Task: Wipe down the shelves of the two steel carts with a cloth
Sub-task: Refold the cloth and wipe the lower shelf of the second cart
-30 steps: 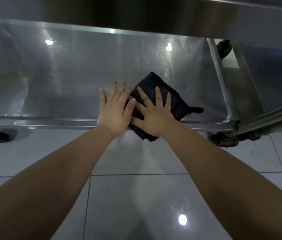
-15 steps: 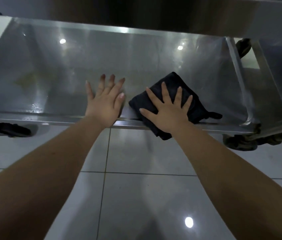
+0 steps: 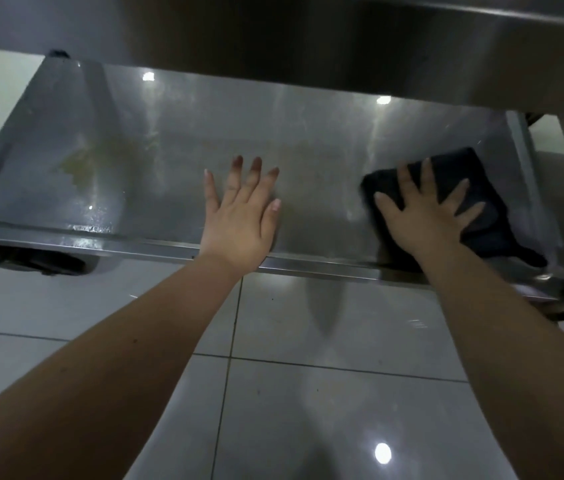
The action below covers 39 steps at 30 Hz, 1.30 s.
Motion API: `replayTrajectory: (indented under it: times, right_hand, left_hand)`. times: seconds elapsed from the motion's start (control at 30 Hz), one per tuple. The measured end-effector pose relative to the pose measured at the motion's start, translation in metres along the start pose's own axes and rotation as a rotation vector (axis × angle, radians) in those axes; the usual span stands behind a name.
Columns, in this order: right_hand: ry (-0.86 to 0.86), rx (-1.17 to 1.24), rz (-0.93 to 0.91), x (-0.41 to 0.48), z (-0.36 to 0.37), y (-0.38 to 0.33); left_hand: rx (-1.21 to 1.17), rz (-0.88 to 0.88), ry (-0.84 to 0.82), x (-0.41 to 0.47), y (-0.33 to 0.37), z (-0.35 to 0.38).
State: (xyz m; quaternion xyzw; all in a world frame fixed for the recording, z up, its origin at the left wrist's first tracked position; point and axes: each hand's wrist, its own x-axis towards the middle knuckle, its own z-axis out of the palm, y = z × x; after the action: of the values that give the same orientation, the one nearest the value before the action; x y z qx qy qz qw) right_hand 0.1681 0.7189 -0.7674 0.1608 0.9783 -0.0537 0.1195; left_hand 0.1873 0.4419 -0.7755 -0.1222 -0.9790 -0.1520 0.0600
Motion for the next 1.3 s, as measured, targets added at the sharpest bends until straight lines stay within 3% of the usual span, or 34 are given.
replayTrajectory:
  times: [0.23,0.37,0.43,0.53,0.63,0.7,0.87,0.97,1.03,1.07,1.17,1.3]
  right_hand:
    - [0.066,-0.129,-0.441,-0.035,0.025,-0.135]
    - [0.059,-0.187,-0.680,-0.020,0.018,-0.114]
    - [0.075,-0.165,-0.589,0.008,0.007,-0.081]
    - [0.022,-0.111,-0.263,0.039,-0.008,-0.035]
    - [0.010,-0.092,-0.129,0.032,-0.004,-0.043]
    - [0.027,-0.082,-0.183,0.008,0.004,-0.069]
    - [-0.007,-0.172,-0.654,-0.067,0.032,-0.122]
    - [-0.091,0.042,-0.754,-0.072,0.026,-0.118]
    - [-0.039,0.414,-0.707,-0.066,0.016,-0.105]
    - [0.049,0.488,-0.623,-0.063,0.013,-0.095]
    - [0.187,0.248,-0.341,-0.060,0.021,-0.062]
    - [0.174,0.142,-0.337,-0.062,0.035,-0.052]
  left_hand:
    - [-0.020,-0.055,-0.012,-0.001,0.001,-0.005]
    - [-0.004,-0.073,-0.031,0.000,0.000,-0.005]
    - [-0.011,-0.080,-0.021,-0.001,0.000,-0.004]
    - [-0.050,-0.066,0.013,-0.002,0.003,-0.001]
    - [-0.082,-0.069,0.028,-0.003,0.005,0.000]
    - [-0.110,-0.078,0.037,-0.002,0.005,0.000]
    - [-0.175,-0.060,0.060,-0.002,0.003,-0.004]
    - [-0.379,-0.078,-0.016,-0.001,0.003,-0.010]
    - [-0.410,-0.087,-0.081,0.000,0.001,-0.015]
    - [-0.336,-0.055,-0.089,0.001,0.001,-0.017]
    - [-0.092,0.090,-0.060,0.012,0.017,-0.016]
    - [0.082,0.076,-0.230,0.018,0.066,0.009]
